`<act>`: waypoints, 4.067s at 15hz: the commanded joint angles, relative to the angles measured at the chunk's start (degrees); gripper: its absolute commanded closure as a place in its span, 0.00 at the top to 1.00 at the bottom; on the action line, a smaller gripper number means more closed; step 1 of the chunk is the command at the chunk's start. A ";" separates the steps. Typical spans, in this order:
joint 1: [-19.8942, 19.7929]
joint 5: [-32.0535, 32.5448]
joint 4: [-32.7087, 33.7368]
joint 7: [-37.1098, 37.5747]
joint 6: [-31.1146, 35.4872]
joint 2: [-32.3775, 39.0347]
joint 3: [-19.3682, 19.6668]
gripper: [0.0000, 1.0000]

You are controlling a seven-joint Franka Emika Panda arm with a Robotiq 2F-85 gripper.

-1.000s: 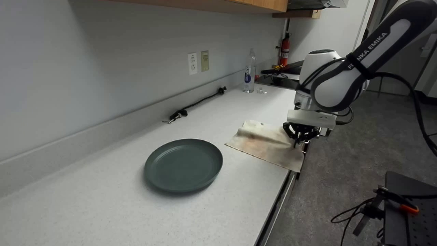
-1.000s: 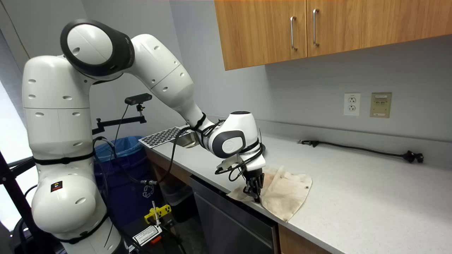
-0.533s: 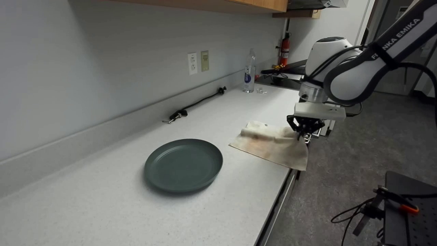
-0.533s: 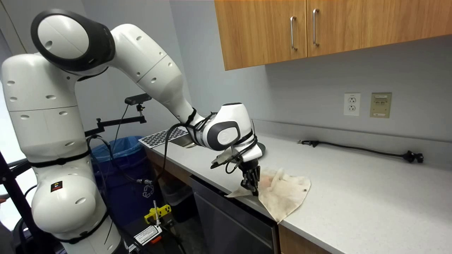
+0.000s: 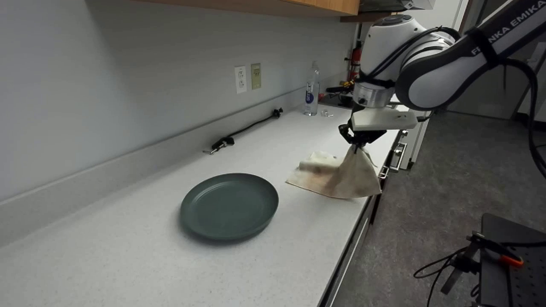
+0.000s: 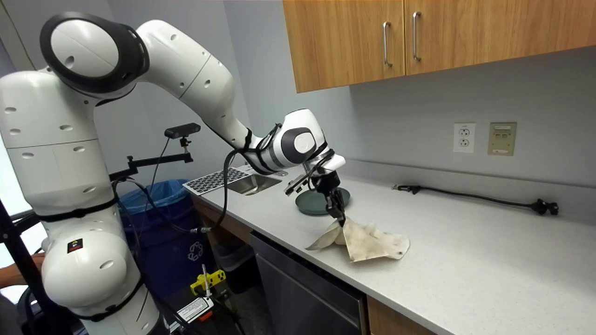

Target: Fold the cloth on the table

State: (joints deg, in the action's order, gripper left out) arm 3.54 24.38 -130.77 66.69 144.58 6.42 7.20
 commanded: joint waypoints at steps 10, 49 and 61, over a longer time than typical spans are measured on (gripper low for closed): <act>3.20 19.09 22.40 1.96 -7.70 19.87 0.96 0.01; -2.78 -9.66 4.52 -40.25 7.18 7.84 -4.57 1.00; -8.52 -29.91 6.01 -62.58 0.76 8.54 -4.41 1.00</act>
State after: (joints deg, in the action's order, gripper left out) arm -3.72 -2.07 -125.53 7.89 147.42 14.15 3.63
